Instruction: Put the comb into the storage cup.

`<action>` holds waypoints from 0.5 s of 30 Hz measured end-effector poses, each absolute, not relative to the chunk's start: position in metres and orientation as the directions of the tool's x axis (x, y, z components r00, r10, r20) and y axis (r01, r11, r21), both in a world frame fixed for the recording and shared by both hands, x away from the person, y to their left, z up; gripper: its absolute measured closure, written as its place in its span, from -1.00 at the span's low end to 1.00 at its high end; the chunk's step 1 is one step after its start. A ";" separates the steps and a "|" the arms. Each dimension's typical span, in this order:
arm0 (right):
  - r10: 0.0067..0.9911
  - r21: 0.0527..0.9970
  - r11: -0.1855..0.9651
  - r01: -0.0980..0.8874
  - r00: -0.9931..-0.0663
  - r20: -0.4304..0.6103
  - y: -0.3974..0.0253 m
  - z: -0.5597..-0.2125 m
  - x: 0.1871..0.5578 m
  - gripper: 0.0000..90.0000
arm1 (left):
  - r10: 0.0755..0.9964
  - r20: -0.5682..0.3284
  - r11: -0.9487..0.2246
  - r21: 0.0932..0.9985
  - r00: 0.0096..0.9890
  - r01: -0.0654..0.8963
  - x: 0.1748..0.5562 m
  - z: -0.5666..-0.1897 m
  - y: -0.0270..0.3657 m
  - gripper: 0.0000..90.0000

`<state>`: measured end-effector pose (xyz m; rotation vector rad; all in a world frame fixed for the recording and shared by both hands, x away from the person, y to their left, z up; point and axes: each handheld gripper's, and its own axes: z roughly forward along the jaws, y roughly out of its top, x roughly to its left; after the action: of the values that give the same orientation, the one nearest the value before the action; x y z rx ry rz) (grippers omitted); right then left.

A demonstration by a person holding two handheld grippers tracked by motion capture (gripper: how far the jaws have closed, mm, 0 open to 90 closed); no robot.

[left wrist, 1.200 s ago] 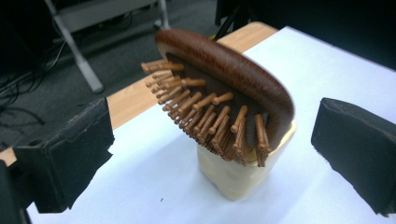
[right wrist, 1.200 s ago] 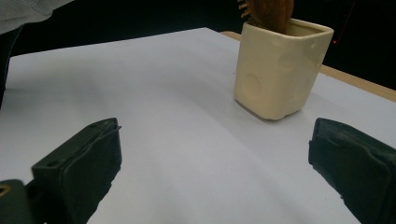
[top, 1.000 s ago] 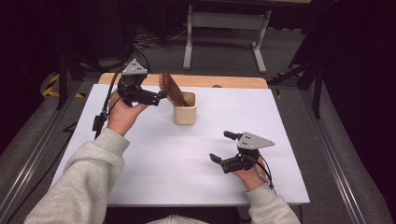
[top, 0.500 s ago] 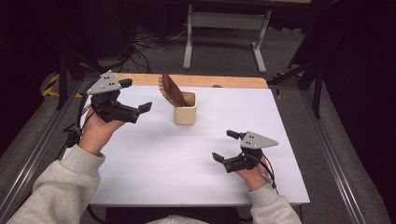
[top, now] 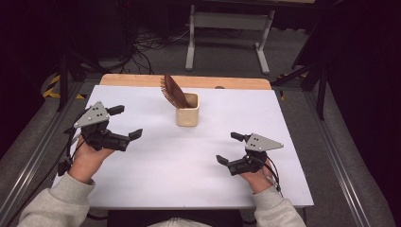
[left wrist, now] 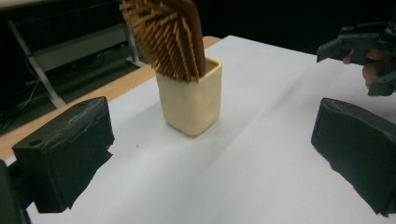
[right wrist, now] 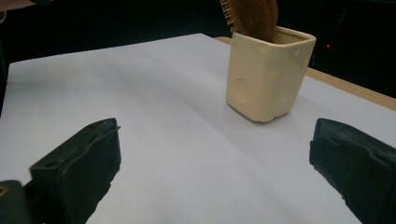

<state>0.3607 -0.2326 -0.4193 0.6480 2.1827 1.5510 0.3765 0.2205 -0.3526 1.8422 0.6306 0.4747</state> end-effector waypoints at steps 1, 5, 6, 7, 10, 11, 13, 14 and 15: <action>0.569 0.948 0.281 0.146 -0.821 -0.043 -0.233 -0.420 0.361 -0.95 | 0.629 0.015 -0.271 0.941 0.777 0.202 0.375 -0.357 0.223 -1.00; 0.565 0.947 0.285 0.146 -0.824 -0.043 -0.233 -0.421 0.360 -0.95 | 0.638 -0.020 -0.242 0.944 0.770 0.225 0.371 -0.371 0.229 -1.00; 0.565 0.948 0.283 0.145 -0.824 -0.042 -0.233 -0.422 0.360 -0.95 | 0.647 -0.024 -0.234 0.945 0.762 0.228 0.369 -0.376 0.232 -1.00; 0.565 0.947 0.285 0.145 -0.824 -0.044 -0.233 -0.422 0.360 -0.95 | 0.654 -0.022 -0.232 0.946 0.756 0.228 0.368 -0.380 0.234 -1.00; 0.561 0.946 0.287 0.147 -0.827 -0.042 -0.233 -0.424 0.359 -0.95 | 0.658 -0.018 -0.238 0.944 0.753 0.230 0.366 -0.389 0.239 -1.00; 0.559 0.947 0.287 0.146 -0.828 -0.042 -0.233 -0.425 0.358 -0.95 | 0.659 -0.026 -0.225 0.947 0.752 0.231 0.363 -0.397 0.241 -1.00; 0.556 0.946 0.291 0.144 -0.830 -0.045 -0.233 -0.427 0.357 -0.95 | 0.660 -0.026 -0.218 0.950 0.751 0.225 0.360 -0.404 0.243 -1.00; 0.557 0.946 0.291 0.144 -0.829 -0.045 -0.233 -0.428 0.357 -0.95 | 0.659 -0.025 -0.219 0.950 0.752 0.223 0.359 -0.407 0.244 -1.00; 0.557 0.945 0.292 0.146 -0.829 -0.044 -0.234 -0.428 0.357 -0.95 | 0.654 -0.041 -0.209 0.950 0.755 0.233 0.358 -0.410 0.244 -1.00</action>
<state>0.3567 -0.2339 -0.4280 0.6331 2.2004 1.5511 0.3582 0.2439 -0.4103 1.7804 0.6940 0.4473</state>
